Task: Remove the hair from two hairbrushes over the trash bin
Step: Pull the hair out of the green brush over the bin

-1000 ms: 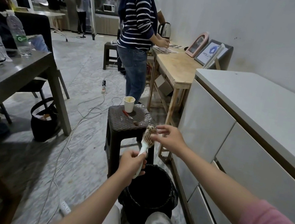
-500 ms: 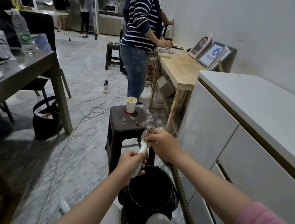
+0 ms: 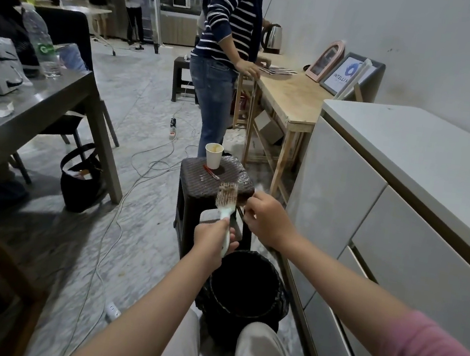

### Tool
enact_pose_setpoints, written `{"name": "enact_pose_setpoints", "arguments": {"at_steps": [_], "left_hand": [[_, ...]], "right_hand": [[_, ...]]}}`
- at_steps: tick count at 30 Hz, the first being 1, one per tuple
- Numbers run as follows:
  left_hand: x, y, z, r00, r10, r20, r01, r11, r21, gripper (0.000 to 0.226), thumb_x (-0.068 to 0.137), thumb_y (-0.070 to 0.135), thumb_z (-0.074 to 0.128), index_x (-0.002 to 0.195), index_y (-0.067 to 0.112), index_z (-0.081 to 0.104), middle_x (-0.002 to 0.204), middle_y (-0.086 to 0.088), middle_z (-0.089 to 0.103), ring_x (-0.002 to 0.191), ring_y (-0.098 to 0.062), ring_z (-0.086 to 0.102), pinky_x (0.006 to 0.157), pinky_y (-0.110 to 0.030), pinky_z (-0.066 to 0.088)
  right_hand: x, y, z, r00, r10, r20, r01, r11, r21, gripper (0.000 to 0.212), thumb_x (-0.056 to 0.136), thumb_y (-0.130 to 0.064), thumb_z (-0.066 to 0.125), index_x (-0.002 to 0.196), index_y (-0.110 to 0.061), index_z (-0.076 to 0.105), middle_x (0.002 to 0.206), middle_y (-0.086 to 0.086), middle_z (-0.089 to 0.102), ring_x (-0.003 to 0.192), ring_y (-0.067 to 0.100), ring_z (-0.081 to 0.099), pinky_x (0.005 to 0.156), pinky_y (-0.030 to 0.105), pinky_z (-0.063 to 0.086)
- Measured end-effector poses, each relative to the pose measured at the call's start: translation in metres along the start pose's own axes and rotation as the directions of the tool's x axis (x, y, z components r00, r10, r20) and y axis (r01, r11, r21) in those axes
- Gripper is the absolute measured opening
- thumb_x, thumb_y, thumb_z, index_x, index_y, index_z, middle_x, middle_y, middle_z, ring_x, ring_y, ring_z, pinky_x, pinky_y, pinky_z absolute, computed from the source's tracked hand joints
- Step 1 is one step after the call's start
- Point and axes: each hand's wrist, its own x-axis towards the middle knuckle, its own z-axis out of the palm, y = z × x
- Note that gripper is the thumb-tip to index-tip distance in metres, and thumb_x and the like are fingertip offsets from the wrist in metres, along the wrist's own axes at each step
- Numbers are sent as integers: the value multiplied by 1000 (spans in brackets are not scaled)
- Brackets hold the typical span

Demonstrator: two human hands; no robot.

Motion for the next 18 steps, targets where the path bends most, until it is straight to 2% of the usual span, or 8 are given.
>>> {"name": "enact_pose_setpoints", "arguments": {"at_steps": [6,8,11,13,15,18], "left_hand": [[9,5,-8,997,-7,-80,1,997,-71,24,94,12,56,73,2,55,70,-10,56,56,-16,52,54,-27,51],[16,9,-15,989,-15,-145,-3,992,-123,19,95,10,54,79,-1,53,72,-10,56,56,-15,52,55,-28,51],[28,13,-28,978,-8,-210,-16,994,-110,16,94,14,56,97,-2,56,82,-11,61,61,-15,55,73,-35,56],[33,12,-34,976,25,-217,-41,997,-67,20,94,15,58,86,-3,57,83,-12,61,61,-16,57,78,-36,57],[36,11,-36,978,63,-200,-70,997,-25,25,93,14,59,73,1,56,78,-11,60,62,-17,57,66,-33,56],[38,6,-37,984,100,-148,-96,995,37,22,94,17,60,78,2,57,75,-11,59,62,-19,57,53,-29,51]], "right_hand": [[-14,11,-8,998,57,7,-57,998,11,13,64,9,66,62,1,56,66,16,55,55,29,53,48,32,44],[-21,22,-13,990,138,0,-138,990,14,12,68,6,66,65,0,56,70,16,55,58,30,54,50,33,43],[-32,41,-22,954,298,-4,-298,954,12,5,76,-1,63,73,2,61,77,15,58,67,31,56,59,41,48],[-36,52,-26,916,401,6,-401,916,30,5,79,-2,61,79,1,65,82,14,62,73,28,58,66,38,49],[-39,60,-27,879,477,13,-477,877,63,10,80,-1,60,83,-2,69,87,13,65,78,25,60,71,31,49],[-41,66,-24,835,549,34,-549,831,91,15,80,-1,59,86,-4,72,91,13,68,83,24,61,74,28,47]]}}
